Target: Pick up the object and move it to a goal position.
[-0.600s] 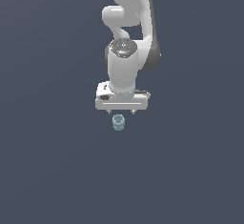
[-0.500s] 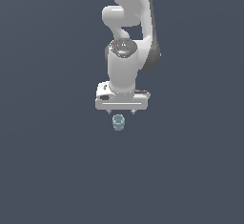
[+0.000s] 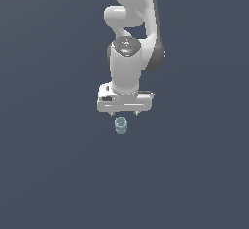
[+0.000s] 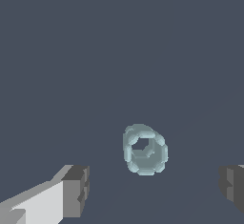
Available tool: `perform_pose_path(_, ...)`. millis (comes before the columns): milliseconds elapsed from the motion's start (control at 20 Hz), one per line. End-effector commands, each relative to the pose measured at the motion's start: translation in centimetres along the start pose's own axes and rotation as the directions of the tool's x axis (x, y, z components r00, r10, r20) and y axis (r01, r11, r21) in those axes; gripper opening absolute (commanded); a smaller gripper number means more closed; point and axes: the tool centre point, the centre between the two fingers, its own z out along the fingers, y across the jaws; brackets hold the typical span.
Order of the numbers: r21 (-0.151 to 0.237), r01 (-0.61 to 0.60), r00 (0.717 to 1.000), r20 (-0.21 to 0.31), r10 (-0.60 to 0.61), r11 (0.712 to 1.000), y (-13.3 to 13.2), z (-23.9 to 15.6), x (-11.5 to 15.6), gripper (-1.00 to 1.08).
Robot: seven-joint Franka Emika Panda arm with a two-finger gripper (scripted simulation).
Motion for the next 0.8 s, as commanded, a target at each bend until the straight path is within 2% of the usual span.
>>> perform_pose_path(0, 0.0, 0.005, 1.0, 0.0, -0.005, 1.0, 0.0, -0.1, 0.0, 1.0)
perform_pose_path(300, 0.005, 0.0, 1.0, 0.005, 0.0, 1.0, 0.2, 1.2, -0.3, 1.0)
perform_pose_path(750, 0.023, -0.016, 1.0, 0.024, 0.015, 1.0, 1.2, 6.0, -1.9, 1.0)
